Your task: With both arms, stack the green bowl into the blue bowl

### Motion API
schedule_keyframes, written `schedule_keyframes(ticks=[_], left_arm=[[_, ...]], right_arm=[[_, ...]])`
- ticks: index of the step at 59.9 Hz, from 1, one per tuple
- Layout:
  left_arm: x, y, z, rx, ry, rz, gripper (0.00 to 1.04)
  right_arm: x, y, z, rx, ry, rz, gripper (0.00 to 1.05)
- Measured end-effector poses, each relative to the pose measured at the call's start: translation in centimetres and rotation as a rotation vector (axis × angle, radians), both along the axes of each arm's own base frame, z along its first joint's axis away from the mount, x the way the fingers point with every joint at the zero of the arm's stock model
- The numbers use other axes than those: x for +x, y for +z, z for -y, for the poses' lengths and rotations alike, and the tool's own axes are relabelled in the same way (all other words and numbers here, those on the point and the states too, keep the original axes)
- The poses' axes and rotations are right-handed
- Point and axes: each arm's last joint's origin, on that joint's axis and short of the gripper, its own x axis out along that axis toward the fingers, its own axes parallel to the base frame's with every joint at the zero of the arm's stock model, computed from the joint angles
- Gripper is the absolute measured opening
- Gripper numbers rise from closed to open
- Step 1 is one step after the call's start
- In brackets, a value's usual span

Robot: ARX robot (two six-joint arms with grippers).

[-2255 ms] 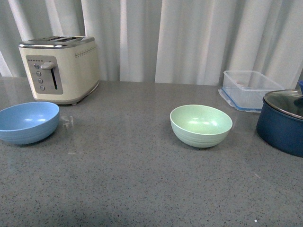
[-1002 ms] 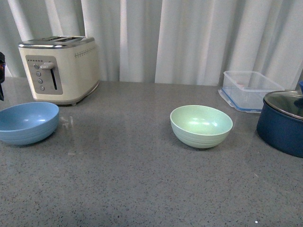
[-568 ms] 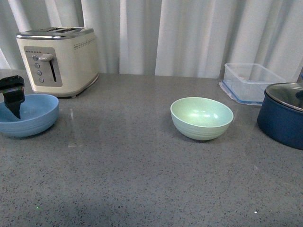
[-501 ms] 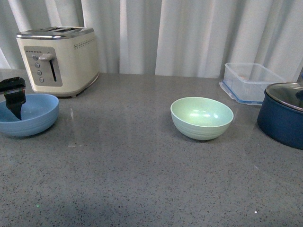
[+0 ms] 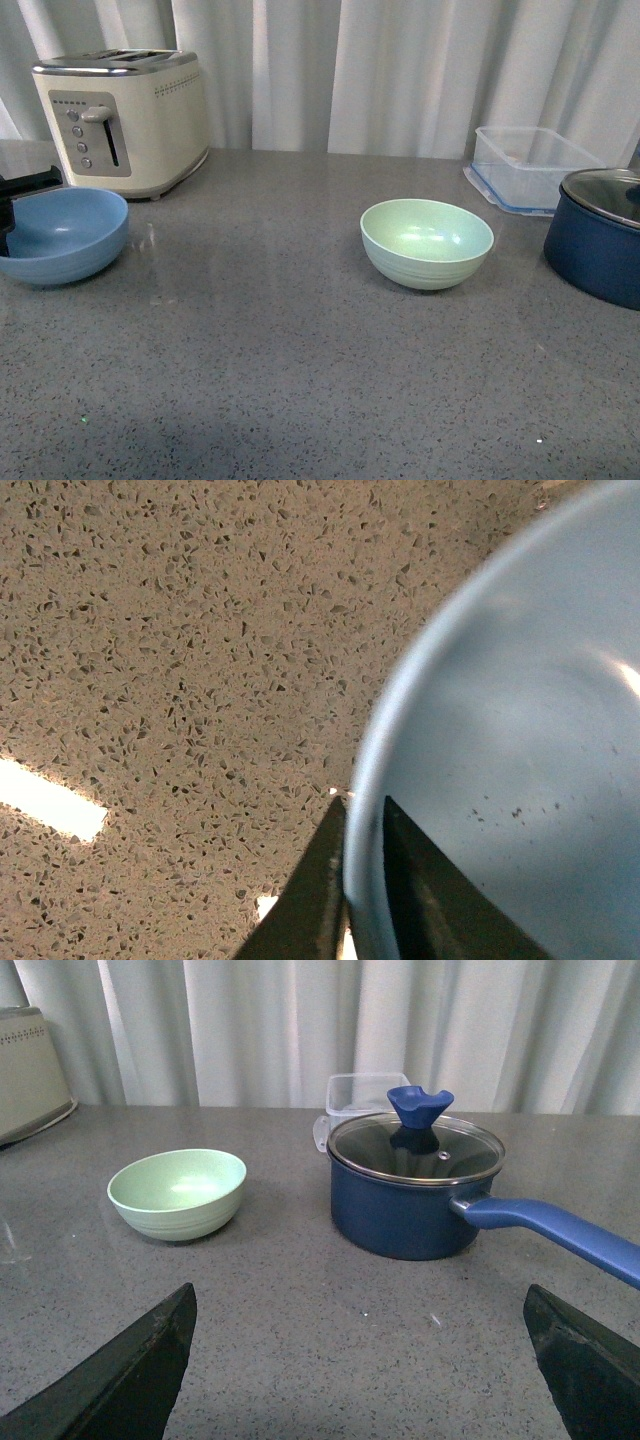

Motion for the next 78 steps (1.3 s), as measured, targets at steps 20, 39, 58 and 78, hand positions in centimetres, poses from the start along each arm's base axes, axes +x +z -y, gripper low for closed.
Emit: schedule_keyframes(ticks=[20, 39, 58, 78], left_arm=[[0.3, 4.1, 4.9, -0.055, -0.127, 0.093, 0.04], [0.7, 5.3, 12.6, -0.106, -0.282, 0.133, 0.04], [1.2, 4.0, 15.5, -0.112, -0.319, 0.107, 0.04], [1.6, 2.1, 16.0, -0.116, -0.313, 0.063, 0.04]], right_arm=[[0.0, 0.0, 0.0, 0.000, 0.000, 0.000, 0.95], [0.0, 0.0, 0.0, 0.000, 0.000, 0.000, 0.95], [0.0, 0.0, 0.0, 0.000, 0.000, 0.000, 0.95], [0.0, 0.0, 0.0, 0.000, 0.000, 0.000, 0.95]])
